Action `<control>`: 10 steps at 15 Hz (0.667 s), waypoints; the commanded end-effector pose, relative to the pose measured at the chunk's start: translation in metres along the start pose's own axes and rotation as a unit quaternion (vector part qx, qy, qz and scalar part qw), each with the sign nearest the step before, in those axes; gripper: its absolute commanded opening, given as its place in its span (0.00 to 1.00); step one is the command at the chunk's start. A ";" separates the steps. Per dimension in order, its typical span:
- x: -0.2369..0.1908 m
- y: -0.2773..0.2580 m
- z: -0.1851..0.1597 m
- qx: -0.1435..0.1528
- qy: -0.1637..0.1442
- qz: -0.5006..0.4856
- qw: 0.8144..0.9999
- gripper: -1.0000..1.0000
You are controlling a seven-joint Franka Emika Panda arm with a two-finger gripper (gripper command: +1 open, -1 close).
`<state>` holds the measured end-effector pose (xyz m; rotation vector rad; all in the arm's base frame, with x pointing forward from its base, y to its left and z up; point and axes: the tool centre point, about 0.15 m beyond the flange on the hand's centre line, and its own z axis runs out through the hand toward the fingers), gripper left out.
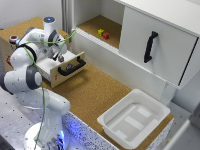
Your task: Grasp the purple block and rotate it left
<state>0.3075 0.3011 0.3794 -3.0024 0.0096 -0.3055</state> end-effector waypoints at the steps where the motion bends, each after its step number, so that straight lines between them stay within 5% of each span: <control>1: 0.041 -0.013 0.033 -0.066 -0.054 0.046 0.995 1.00; 8: 0.049 -0.020 0.062 -0.094 -0.058 0.021 0.994 1.00; 9: 0.049 -0.019 0.064 -0.096 -0.055 0.025 0.994 0.00; 10: 0.047 -0.017 0.066 -0.095 -0.057 0.024 0.994 0.00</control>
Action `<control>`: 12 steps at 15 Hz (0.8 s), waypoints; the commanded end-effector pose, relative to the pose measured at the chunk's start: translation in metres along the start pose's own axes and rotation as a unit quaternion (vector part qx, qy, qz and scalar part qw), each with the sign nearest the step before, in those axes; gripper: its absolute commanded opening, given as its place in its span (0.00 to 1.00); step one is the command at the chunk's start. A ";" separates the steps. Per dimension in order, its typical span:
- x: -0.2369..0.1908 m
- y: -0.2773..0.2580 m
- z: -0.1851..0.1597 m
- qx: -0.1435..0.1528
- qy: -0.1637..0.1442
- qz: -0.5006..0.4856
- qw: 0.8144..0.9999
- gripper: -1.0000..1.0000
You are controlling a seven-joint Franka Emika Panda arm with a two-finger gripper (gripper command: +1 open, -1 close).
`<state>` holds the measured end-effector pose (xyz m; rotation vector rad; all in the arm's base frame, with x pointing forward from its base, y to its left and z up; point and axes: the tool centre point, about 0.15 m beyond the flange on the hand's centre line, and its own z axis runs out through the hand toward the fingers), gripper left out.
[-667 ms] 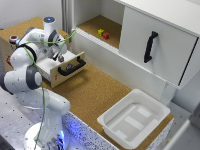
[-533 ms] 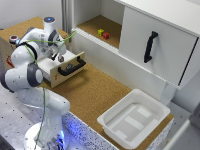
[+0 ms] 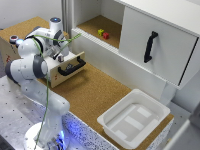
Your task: Grasp the purple block and rotate it left
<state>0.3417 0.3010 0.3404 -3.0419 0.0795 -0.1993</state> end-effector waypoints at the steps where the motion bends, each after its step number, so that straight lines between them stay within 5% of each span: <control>1: 0.020 -0.022 0.023 -0.079 -0.023 0.005 0.997 0.00; 5: 0.019 -0.013 0.030 -0.083 -0.023 0.009 0.996 0.00; 12: 0.020 -0.008 -0.004 -0.080 0.023 -0.003 0.997 0.00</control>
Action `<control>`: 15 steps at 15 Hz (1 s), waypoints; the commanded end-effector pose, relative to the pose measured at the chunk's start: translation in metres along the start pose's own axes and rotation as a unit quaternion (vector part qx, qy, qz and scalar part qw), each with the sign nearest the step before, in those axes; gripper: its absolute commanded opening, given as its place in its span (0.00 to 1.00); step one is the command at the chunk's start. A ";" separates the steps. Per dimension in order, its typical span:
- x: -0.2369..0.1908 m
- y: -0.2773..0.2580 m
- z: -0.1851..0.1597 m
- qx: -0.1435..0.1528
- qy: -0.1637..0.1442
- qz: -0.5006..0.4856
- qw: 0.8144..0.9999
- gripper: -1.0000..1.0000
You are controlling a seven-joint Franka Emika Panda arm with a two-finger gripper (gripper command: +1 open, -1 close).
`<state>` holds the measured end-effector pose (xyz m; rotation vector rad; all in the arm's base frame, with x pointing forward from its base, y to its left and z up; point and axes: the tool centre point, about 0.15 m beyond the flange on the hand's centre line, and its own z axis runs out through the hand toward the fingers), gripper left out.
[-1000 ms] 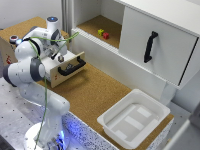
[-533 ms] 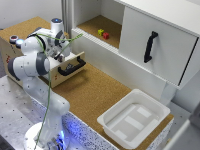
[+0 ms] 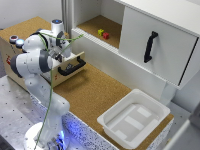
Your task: Grasp the purple block and rotate it left
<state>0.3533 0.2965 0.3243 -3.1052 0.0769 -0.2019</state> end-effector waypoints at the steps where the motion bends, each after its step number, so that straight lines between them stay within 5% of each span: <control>1: 0.008 -0.014 -0.034 -0.043 0.028 -0.016 0.999 0.00; 4: 0.002 -0.008 -0.046 -0.041 0.021 -0.087 0.995 0.00; 7: 0.010 0.002 -0.042 -0.005 0.015 -0.173 0.985 0.00; 12: 0.011 -0.003 -0.029 0.061 0.006 -0.400 0.914 0.00; 15: 0.001 -0.004 -0.021 0.082 0.002 -0.544 0.835 0.00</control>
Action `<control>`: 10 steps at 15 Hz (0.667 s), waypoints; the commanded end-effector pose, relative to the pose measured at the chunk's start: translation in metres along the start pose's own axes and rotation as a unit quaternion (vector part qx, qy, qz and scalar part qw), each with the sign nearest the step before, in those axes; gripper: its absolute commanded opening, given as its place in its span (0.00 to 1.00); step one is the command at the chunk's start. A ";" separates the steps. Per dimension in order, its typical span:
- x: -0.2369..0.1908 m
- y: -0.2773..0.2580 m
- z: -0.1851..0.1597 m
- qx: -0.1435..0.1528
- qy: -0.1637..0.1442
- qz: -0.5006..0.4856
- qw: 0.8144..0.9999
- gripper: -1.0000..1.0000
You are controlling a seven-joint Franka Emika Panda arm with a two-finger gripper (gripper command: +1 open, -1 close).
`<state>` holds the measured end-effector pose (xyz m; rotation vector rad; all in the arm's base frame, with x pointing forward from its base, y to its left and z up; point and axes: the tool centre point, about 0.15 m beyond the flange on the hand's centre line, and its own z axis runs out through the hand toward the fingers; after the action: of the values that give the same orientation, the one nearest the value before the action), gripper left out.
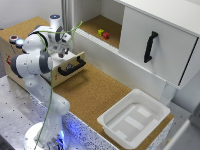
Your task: Grasp the purple block and rotate it left
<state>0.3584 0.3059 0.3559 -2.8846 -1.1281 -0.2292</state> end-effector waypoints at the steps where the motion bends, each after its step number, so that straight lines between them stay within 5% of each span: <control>1: -0.014 -0.003 0.012 0.051 0.014 -0.226 0.973 0.00; 5: -0.023 0.003 0.026 0.058 0.005 -0.356 0.933 0.00; 10: -0.011 -0.001 0.031 0.081 -0.005 -0.398 0.914 0.00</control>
<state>0.3507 0.2950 0.3309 -2.2694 -2.0501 -0.1439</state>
